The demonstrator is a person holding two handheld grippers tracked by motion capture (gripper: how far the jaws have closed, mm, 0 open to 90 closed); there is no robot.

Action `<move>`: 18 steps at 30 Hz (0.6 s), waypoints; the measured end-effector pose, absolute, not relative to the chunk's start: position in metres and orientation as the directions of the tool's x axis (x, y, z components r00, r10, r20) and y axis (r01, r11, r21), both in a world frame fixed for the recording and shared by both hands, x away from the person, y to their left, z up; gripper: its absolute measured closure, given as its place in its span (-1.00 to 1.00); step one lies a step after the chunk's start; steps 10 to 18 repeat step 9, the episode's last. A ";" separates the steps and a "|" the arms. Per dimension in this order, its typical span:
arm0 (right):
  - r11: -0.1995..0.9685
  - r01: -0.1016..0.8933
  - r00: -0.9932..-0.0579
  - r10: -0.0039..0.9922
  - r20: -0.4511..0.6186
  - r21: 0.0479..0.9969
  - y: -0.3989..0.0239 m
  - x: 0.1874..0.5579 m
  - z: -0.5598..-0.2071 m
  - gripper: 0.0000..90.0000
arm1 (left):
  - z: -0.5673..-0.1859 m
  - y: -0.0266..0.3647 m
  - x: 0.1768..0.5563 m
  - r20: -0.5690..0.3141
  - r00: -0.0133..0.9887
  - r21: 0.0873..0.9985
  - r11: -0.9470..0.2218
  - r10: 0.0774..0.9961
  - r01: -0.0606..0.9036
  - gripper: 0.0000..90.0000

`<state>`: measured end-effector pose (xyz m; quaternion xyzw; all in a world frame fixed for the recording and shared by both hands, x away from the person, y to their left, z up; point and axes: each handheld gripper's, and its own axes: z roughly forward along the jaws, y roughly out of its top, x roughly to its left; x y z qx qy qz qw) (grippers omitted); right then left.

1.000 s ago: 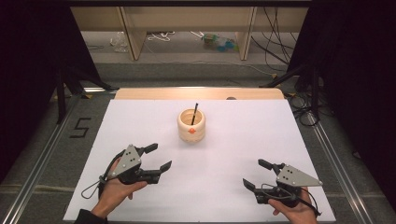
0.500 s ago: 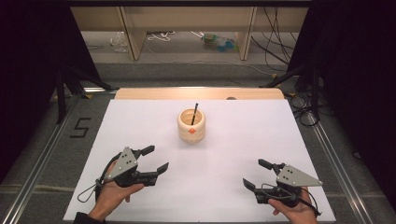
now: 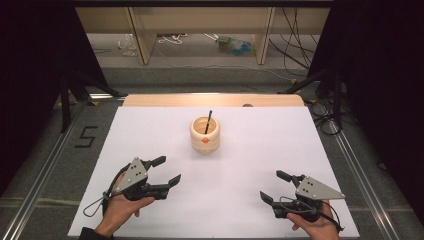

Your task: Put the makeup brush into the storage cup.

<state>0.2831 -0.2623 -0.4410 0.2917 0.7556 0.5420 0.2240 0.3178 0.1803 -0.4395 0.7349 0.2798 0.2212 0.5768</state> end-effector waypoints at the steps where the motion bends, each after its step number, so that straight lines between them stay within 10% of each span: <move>1: 0.242 0.198 -0.730 0.683 -0.022 0.950 -0.262 0.283 -0.441 -0.62 | -0.439 0.180 0.318 0.004 0.746 0.971 -0.180 0.666 0.156 -0.49; 18: 0.249 0.204 -0.732 0.680 -0.021 0.947 -0.263 0.283 -0.441 -0.62 | -0.440 0.180 0.318 -0.001 0.747 0.972 -0.175 0.665 0.158 -0.51</move>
